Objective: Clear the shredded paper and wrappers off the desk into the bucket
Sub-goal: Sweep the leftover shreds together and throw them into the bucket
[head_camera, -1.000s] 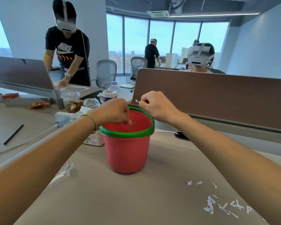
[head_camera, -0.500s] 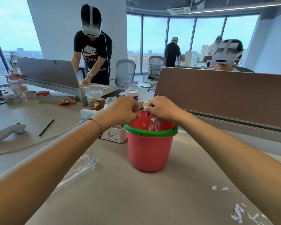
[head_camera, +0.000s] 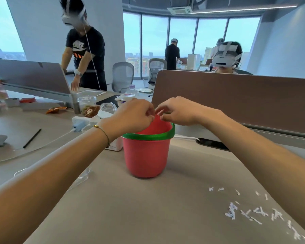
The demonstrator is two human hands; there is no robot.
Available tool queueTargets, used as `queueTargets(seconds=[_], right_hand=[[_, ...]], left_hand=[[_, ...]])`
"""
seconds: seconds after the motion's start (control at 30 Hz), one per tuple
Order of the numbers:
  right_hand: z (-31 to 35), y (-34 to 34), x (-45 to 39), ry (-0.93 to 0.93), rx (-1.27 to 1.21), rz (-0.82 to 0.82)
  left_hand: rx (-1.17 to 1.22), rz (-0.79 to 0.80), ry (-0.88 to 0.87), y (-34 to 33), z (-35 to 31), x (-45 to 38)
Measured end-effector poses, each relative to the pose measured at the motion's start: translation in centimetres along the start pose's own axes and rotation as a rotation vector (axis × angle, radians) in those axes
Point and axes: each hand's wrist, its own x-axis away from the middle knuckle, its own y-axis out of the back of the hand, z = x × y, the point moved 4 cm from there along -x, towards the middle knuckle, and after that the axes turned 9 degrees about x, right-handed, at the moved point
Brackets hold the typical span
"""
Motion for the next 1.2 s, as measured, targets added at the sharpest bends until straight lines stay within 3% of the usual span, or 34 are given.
queueTargets(seconds=[0.27, 0.67, 0.97, 1.1, 1.2], right_hand=[[-6.0, 2.3, 9.4, -0.151, 0.133, -0.045], [-19.1, -2.1, 23.6, -0.531, 0.005, 0.07], [-27.1, -13.6, 31.4, -0.712, -0.157, 0.15], [-27.3, -17.2, 31.5, -0.654, -0.125, 0.206], [-25.3, -18.3, 30.0, -0.557, -0.041, 0.222]], left_hand=[[0.08, -0.05, -0.194, -3.6, -9.7, -1.5], [0.221, 0.222, -0.269, -16.7, -19.0, -4.3], [0.267, 0.409, -0.222, -26.1, -15.6, -1.8], [0.326, 0.37, -0.206, -26.4, -12.8, 1.7], [0.288, 0.427, -0.113, -26.7, -11.3, 4.5]])
